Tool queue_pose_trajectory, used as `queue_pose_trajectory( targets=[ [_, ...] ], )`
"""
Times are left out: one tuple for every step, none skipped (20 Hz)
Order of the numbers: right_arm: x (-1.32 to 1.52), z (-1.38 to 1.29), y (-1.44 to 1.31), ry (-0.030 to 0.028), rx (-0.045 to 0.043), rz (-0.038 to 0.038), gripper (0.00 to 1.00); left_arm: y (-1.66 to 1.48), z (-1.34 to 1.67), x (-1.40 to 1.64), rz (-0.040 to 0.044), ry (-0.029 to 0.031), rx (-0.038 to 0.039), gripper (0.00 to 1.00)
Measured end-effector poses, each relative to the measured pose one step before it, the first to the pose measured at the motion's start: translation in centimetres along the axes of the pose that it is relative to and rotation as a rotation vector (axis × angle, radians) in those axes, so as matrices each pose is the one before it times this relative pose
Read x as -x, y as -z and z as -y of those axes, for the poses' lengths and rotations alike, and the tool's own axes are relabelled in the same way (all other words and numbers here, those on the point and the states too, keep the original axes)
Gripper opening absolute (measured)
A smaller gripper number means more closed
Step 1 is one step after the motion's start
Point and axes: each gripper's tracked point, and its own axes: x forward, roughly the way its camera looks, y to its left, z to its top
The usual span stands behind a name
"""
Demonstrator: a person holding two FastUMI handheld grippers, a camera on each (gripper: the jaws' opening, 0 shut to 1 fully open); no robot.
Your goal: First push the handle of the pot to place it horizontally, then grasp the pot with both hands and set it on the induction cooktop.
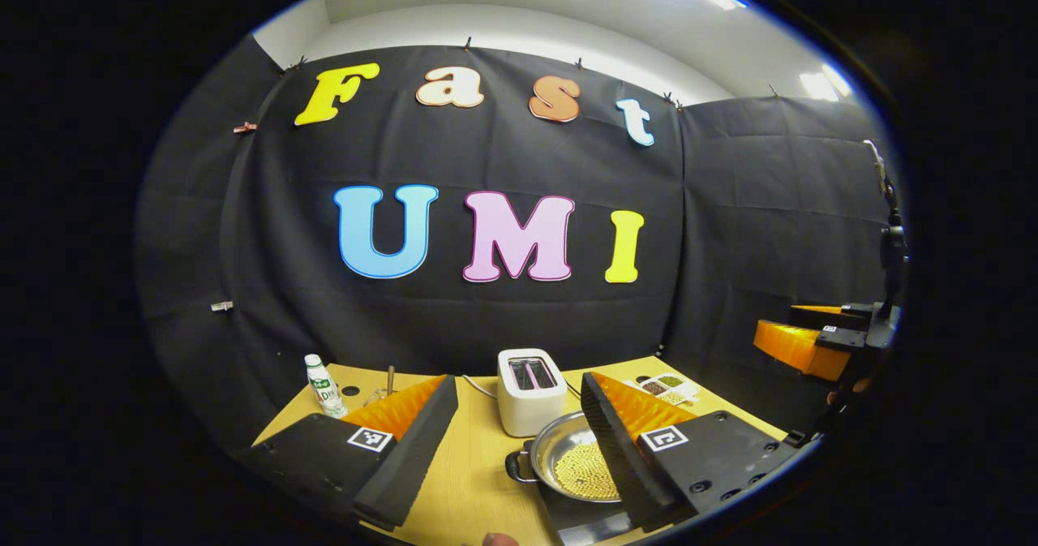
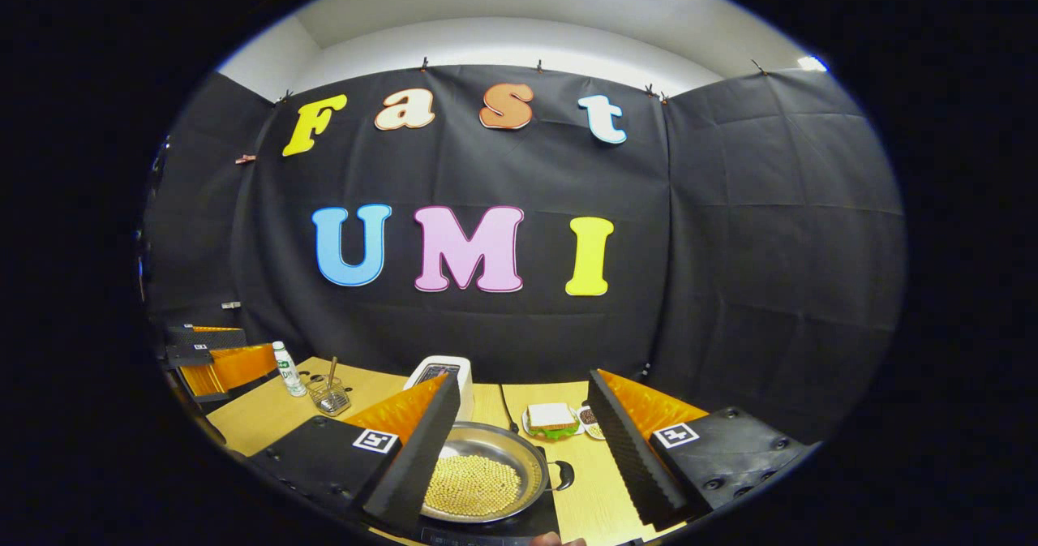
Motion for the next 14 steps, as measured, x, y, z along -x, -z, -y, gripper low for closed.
queue_pose_trajectory(
  targets=[
    [0.056,-0.231,0.005,-0.00180,-0.00327,-0.00413,0.98,0.070,0.027,-0.002,-0.00561,-0.00264,0.00441,0.97],
    [0.024,-0.077,0.021,-0.00003,0.00057,-0.00084,0.97,0.179,-0.190,0.257,-0.00480,-0.00312,0.00125,0.95],
    [-0.027,0.066,0.173,0.00115,0.00062,-0.00579,0.97,0.112,-0.097,0.162,-0.00626,-0.00273,0.00063,0.98],
    [0.018,-0.021,0.119,-0.00045,-0.00147,-0.00436,0.96,0.066,-0.094,0.118,-0.00300,-0.00143,0.00059,0.95],
    [-0.058,0.003,0.082,0.00114,-0.00092,-0.00372,0.96,-0.017,-0.087,0.074,-0.00179,0.00040,-0.00047,0.95],
    [0.048,0.139,0.010,0.00403,-0.00040,-0.00051,0.96,0.070,-0.067,0.024,-0.00060,-0.00092,-0.00270,0.95],
    [-0.043,0.126,0.041,0.00198,-0.00174,-0.00112,0.96,-0.063,-0.112,0.038,-0.00038,-0.00249,-0.00418,0.95],
    [0.017,0.012,0.003,-0.00118,-0.00403,-0.00290,0.96,0.065,-0.176,0.053,-0.00154,-0.00203,-0.00367,0.95],
    [0.021,0.031,0.063,0.00060,-0.00390,-0.00366,0.96,-0.030,-0.110,0.030,-0.00100,-0.00256,-0.00213,0.95],
    [0.002,0.097,0.037,0.00065,-0.00140,-0.00277,0.96,0.088,0.044,-0.035,-0.00080,0.00098,0.00154,0.95],
    [-0.095,0.109,0.134,0.00119,0.00189,-0.00216,0.96,0.023,0.032,0.030,-0.00279,-0.00005,0.00257,0.95],
    [-0.047,0.066,0.117,-0.00025,0.00284,-0.00335,0.96,0.131,0.004,-0.020,-0.00529,-0.00095,0.00163,0.98],
    [0.030,-0.057,0.071,-0.00090,0.00102,-0.00204,0.96,0.020,-0.001,0.052,-0.00347,-0.00040,-0.00099,0.98],
    [-0.041,-0.020,-0.004,-0.00035,0.00028,-0.00084,0.97,0.016,-0.044,-0.033,-0.00189,-0.00011,-0.00246,0.95]
  ],
)
